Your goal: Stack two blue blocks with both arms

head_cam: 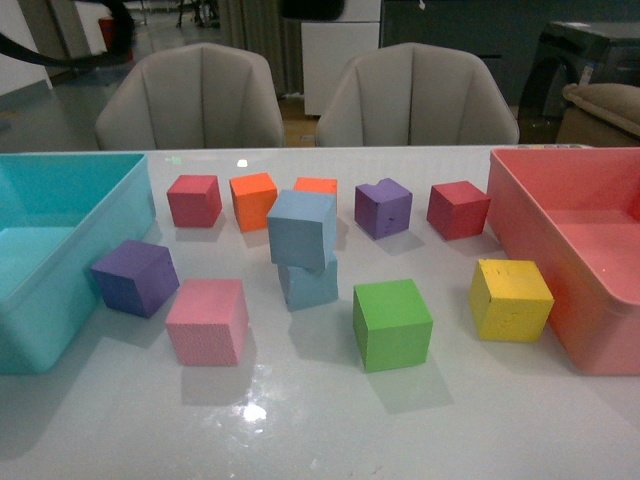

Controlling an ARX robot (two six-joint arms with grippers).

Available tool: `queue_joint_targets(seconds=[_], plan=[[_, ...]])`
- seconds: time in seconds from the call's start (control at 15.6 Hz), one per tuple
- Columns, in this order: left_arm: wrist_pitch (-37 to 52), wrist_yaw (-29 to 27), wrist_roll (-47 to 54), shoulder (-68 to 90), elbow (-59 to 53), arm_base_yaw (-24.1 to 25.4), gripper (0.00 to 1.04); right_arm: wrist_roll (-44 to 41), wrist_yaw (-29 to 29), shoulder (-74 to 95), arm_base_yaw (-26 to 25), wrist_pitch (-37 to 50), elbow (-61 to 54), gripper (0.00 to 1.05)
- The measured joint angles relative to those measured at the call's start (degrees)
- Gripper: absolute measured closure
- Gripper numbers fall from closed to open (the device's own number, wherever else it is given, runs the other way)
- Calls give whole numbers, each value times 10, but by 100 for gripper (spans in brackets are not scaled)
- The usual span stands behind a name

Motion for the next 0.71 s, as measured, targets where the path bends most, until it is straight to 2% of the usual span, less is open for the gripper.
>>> queue_joint_targets(seconds=[0.06, 0.19, 0.71], plan=[[26, -6, 10, -31, -30, 9, 8, 0, 0, 0, 0, 0, 0, 6], [175, -109, -4, -71, -120, 27, 23, 0, 0, 0, 0, 0, 0, 6], [261, -106, -18, -191, -299, 101, 56, 0, 0, 0, 0, 0, 0, 6]])
